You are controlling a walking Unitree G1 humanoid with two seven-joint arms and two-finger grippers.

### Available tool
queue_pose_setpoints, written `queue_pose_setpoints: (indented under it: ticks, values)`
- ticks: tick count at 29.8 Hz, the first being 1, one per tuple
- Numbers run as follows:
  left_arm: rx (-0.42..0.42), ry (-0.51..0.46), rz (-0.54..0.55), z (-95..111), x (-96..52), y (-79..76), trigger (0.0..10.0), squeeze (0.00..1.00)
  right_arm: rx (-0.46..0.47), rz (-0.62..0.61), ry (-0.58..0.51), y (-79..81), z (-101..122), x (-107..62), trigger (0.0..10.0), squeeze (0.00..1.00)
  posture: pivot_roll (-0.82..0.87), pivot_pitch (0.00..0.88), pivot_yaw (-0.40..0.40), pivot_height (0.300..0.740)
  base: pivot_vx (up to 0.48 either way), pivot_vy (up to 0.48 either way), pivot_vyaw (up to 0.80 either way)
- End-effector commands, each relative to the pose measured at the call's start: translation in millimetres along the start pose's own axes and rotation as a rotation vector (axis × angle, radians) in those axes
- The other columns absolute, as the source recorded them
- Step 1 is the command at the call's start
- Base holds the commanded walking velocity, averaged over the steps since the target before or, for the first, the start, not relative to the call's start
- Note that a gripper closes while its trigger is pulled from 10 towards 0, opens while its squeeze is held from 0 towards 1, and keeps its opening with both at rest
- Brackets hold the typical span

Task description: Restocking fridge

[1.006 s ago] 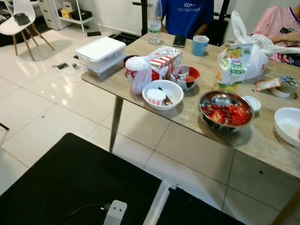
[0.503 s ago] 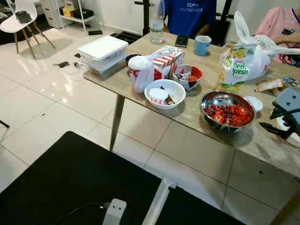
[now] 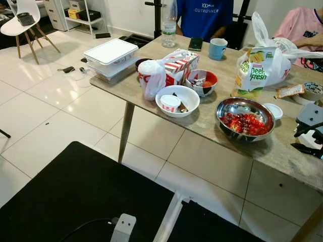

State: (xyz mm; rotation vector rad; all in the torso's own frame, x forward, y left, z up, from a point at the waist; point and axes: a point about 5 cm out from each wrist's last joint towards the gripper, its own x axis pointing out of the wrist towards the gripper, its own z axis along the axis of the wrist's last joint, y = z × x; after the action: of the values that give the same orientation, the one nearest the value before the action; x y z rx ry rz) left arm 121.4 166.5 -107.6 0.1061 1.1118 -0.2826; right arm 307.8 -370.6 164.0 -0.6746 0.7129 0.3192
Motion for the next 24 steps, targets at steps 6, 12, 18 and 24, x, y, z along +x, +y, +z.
queue_pose_setpoints:
  ticks: [6, 12, 18, 24]
  values:
    - [-0.039, 0.143, -0.07, -37, -3.4, -24.7, 10.0, 0.0, 0.094, -0.049, 0.027, 0.3, -5, 4.5, 10.0, 0.0, -0.06, 0.041, -0.07, 0.74, 0.0, 0.0, 0.0]
    - [-0.042, 0.151, -0.067, -40, -4.4, -24.0, 10.0, 0.0, 0.23, -0.056, -0.027, 3.6, 1, 11.9, 10.0, 0.0, -0.06, 0.041, -0.07, 0.74, 0.0, 0.0, 0.0]
    - [-0.048, 0.158, -0.064, -44, -5.6, -23.5, 10.0, 0.0, 0.366, -0.032, 0.001, 8.6, -3, 15.6, 10.0, 0.0, -0.05, 0.045, -0.07, 0.74, 0.0, 0.0, 0.0]
    - [-0.049, 0.16, -0.063, -45, -5.8, -23.5, 10.0, 0.0, 0.386, -0.001, -0.006, 11.0, -3, 16.5, 10.0, 0.0, -0.05, 0.046, -0.072, 0.74, 0.0, 0.0, 0.0]
